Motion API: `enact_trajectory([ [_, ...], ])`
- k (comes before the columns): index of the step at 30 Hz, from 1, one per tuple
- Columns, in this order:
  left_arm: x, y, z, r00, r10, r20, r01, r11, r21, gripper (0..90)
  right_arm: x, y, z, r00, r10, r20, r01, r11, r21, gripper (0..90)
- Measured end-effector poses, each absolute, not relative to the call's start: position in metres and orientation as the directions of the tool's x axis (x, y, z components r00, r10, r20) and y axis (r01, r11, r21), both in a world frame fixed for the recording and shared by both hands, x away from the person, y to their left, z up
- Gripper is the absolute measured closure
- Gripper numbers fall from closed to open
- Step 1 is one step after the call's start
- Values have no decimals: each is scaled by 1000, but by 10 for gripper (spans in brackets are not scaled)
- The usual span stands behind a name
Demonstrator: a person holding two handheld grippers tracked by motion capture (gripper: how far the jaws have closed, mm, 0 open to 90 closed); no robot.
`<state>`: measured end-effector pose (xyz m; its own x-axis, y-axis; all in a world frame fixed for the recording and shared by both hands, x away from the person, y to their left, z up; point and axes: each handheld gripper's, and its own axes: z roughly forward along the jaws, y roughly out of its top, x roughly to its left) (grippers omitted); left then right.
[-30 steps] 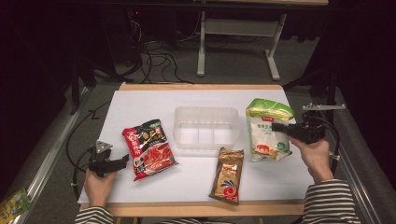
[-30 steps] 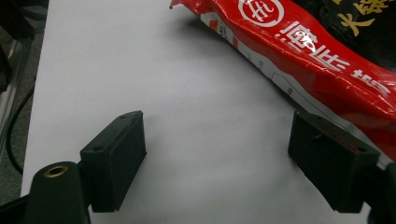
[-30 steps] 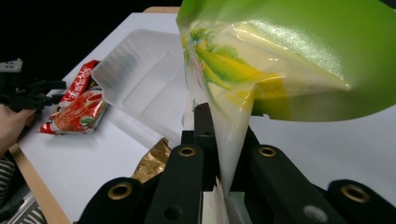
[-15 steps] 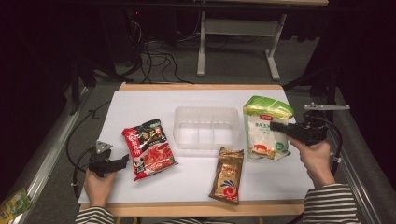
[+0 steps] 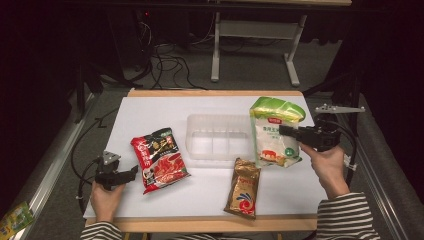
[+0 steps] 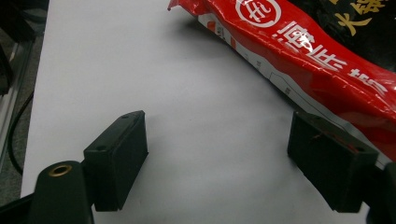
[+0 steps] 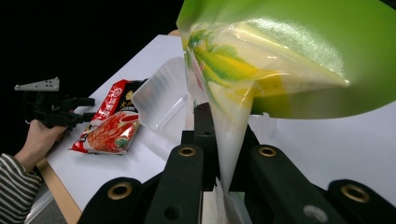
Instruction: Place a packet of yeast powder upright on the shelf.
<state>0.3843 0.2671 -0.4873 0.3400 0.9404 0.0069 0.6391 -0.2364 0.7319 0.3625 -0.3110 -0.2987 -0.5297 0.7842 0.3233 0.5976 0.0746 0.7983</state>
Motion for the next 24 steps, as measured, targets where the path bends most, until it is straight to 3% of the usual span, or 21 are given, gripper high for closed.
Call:
enact_trajectory([
  [24, 384, 267, -487, 342, 940, 11, 638, -240, 731, 205, 387, -281, -292, -545, 783, 300, 556, 70, 828, 875],
])
